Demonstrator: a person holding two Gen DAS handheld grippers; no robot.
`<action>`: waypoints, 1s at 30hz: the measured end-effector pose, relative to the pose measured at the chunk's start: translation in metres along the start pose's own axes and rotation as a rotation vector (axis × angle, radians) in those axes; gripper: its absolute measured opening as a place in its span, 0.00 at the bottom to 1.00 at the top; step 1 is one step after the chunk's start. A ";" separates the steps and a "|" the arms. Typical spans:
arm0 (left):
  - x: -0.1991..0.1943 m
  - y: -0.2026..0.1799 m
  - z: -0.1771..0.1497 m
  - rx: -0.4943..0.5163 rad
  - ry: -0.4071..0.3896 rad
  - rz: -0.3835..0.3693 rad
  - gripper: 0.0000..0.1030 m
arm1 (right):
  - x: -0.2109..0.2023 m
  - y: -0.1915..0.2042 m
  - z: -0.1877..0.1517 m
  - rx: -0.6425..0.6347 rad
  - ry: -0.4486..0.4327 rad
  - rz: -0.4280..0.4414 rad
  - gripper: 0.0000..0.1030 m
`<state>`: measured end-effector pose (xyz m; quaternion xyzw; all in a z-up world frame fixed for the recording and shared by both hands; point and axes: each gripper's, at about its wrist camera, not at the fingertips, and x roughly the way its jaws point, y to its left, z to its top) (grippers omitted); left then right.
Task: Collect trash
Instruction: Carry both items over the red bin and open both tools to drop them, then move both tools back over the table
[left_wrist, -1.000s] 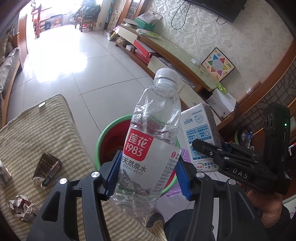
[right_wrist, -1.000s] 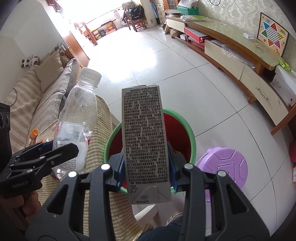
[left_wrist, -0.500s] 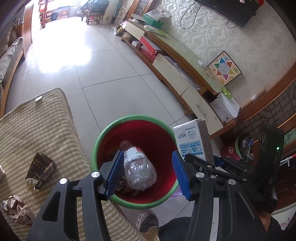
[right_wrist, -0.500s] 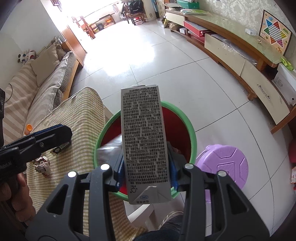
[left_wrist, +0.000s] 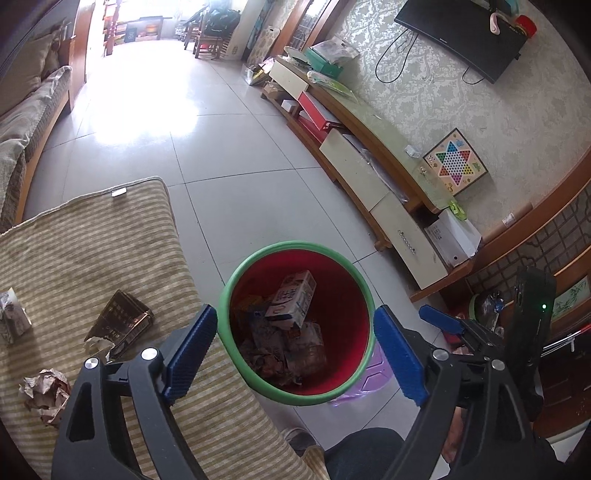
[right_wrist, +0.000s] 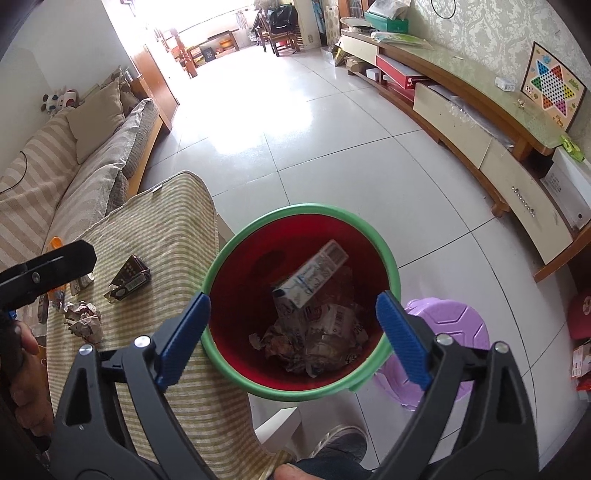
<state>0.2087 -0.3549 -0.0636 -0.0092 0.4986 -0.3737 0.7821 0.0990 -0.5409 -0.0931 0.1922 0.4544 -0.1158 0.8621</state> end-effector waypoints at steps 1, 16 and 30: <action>-0.004 0.002 -0.002 -0.003 -0.005 0.005 0.82 | -0.002 0.002 0.000 -0.003 -0.002 0.002 0.90; -0.103 0.061 -0.046 -0.010 -0.116 0.137 0.92 | -0.026 0.093 -0.013 -0.143 -0.030 0.007 0.95; -0.187 0.223 -0.102 -0.256 -0.174 0.327 0.92 | 0.011 0.211 -0.031 -0.257 0.035 0.069 0.95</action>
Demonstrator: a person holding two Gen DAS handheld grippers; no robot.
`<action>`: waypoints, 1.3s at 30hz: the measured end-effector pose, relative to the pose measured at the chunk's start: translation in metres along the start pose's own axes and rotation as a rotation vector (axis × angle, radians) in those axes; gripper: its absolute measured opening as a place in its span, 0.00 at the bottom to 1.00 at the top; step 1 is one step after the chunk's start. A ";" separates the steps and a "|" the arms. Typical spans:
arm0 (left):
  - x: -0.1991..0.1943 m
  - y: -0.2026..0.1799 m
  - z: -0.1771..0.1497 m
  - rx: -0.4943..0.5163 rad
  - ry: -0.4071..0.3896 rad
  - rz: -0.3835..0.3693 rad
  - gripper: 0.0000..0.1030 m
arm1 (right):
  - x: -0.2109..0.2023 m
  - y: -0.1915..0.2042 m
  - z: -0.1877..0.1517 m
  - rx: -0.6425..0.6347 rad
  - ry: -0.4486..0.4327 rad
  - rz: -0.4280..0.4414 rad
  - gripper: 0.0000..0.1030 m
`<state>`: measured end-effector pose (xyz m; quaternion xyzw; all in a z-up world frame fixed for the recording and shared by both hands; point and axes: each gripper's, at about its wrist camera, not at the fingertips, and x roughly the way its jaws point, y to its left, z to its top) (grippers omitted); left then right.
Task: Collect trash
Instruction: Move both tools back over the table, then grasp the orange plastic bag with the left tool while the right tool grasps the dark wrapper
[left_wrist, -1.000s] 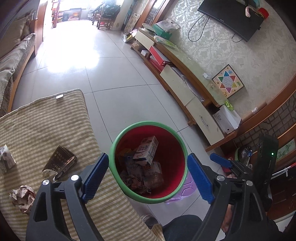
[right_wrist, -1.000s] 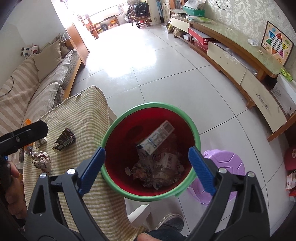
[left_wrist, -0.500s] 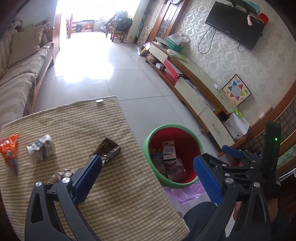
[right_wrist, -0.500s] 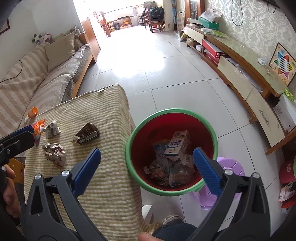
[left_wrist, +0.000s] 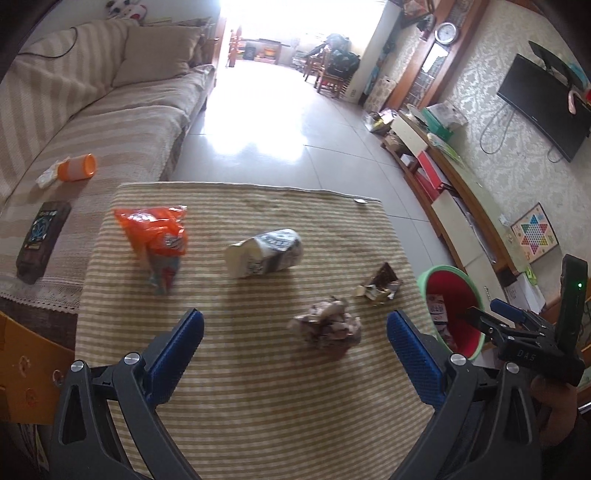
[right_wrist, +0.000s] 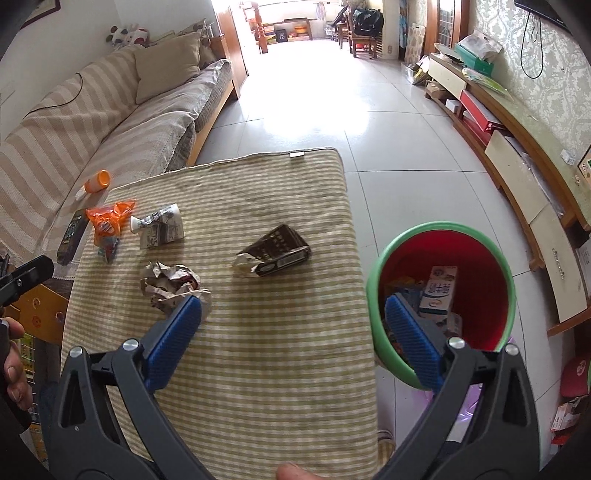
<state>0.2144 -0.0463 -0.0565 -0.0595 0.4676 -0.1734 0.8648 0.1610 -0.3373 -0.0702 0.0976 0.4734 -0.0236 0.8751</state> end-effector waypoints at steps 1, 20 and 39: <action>0.000 0.013 0.001 -0.016 -0.003 0.015 0.92 | 0.006 0.004 0.002 0.012 0.010 0.003 0.95; 0.084 0.128 0.051 -0.175 0.062 0.135 0.92 | 0.112 0.032 0.027 0.192 0.146 -0.052 0.95; 0.158 0.150 0.062 -0.249 0.147 0.196 0.90 | 0.166 0.034 0.024 0.177 0.221 -0.140 0.94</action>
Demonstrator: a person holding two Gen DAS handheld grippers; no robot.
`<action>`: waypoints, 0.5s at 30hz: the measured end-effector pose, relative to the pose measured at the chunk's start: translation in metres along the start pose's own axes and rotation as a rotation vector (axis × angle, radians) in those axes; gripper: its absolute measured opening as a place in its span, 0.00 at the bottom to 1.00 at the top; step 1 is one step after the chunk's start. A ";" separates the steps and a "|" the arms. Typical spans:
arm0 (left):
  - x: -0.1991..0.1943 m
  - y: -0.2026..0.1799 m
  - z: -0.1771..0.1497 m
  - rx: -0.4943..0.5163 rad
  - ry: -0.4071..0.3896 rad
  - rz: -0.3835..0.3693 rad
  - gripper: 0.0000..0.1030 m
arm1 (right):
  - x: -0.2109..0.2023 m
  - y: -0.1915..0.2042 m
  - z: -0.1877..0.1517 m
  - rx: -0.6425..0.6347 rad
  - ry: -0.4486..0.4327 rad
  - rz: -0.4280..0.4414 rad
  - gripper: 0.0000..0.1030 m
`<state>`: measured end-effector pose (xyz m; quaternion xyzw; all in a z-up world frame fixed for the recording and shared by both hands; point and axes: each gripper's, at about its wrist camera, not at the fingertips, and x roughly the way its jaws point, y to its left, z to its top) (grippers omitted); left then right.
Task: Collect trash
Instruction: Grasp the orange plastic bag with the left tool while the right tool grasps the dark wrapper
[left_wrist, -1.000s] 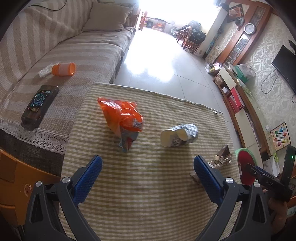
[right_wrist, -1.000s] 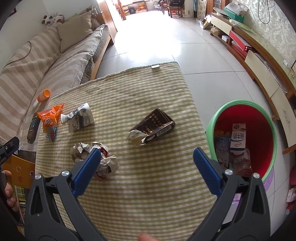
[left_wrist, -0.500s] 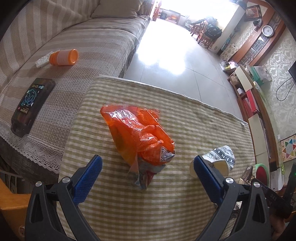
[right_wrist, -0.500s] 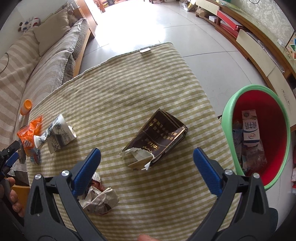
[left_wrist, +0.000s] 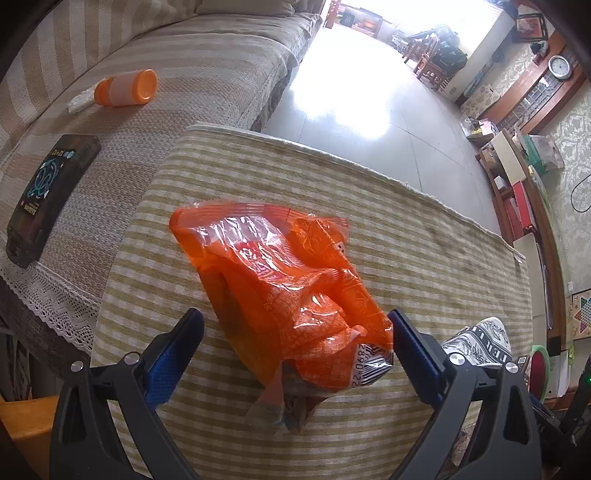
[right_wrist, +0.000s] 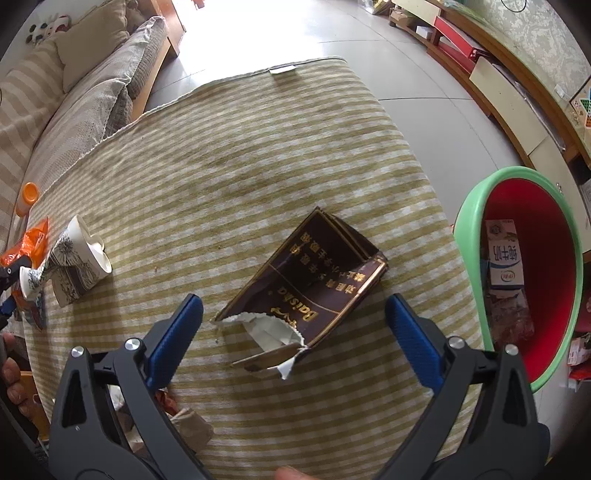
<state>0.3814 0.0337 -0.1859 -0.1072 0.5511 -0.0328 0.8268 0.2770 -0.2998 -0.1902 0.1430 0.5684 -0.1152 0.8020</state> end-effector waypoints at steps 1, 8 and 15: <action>0.000 -0.003 -0.001 0.012 -0.002 0.010 0.87 | 0.000 0.002 -0.001 -0.014 -0.002 -0.007 0.92; 0.004 -0.013 -0.008 0.083 -0.002 0.054 0.68 | -0.004 0.002 -0.001 -0.041 -0.018 -0.013 0.73; -0.013 -0.024 -0.017 0.140 -0.046 0.055 0.65 | -0.010 -0.003 0.000 -0.073 -0.019 0.010 0.54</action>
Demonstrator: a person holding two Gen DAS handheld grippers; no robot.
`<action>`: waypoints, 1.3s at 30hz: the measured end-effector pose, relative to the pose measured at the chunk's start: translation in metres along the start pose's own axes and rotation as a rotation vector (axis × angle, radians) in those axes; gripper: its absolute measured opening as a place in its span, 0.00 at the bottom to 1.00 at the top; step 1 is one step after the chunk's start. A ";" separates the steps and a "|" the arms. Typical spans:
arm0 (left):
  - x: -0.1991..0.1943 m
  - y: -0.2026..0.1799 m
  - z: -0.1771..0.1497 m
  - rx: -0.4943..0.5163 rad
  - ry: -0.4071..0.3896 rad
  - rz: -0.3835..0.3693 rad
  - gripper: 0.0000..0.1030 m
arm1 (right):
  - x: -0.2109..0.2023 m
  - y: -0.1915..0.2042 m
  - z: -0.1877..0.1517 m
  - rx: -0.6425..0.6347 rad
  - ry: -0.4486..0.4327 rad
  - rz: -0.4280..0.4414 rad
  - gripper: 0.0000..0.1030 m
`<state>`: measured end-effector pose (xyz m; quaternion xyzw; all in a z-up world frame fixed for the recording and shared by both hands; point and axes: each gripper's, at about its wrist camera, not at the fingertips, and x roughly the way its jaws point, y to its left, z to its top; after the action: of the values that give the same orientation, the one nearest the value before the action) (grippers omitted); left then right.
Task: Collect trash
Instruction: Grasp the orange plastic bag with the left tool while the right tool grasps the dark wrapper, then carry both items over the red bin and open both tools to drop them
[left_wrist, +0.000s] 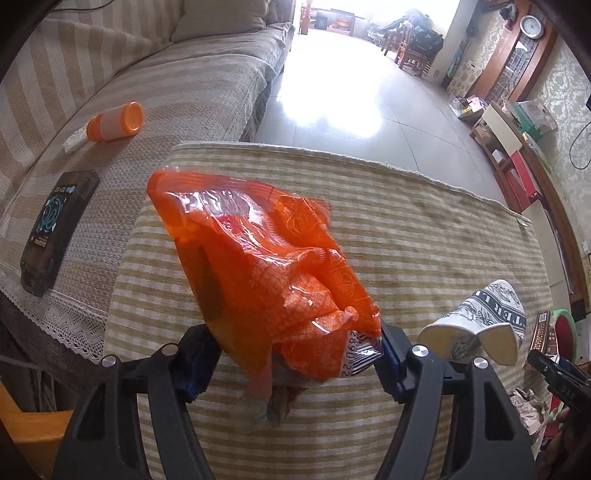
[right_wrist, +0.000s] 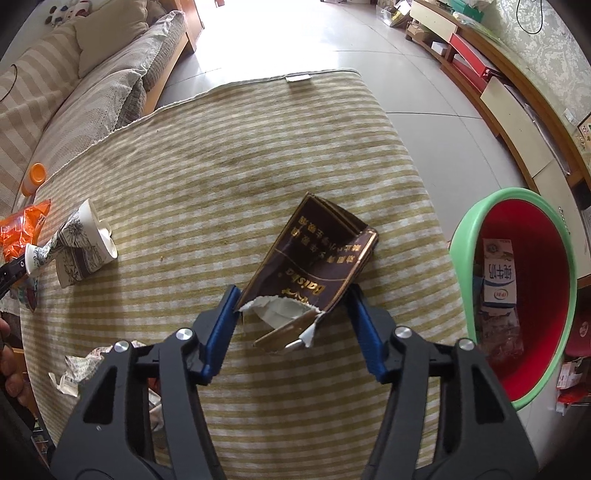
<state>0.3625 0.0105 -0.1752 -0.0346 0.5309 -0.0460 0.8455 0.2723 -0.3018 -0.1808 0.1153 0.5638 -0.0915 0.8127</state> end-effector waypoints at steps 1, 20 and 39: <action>-0.003 0.000 -0.001 0.004 -0.006 0.001 0.65 | -0.001 0.000 0.000 -0.004 0.000 0.003 0.52; -0.068 -0.003 -0.024 0.016 -0.109 -0.021 0.65 | -0.052 -0.009 -0.014 -0.035 -0.075 0.106 0.12; -0.151 -0.070 -0.035 0.113 -0.223 -0.103 0.65 | -0.121 -0.035 -0.025 -0.021 -0.193 0.201 0.12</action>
<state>0.2632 -0.0425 -0.0482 -0.0190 0.4279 -0.1151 0.8963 0.1980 -0.3252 -0.0784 0.1533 0.4697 -0.0143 0.8693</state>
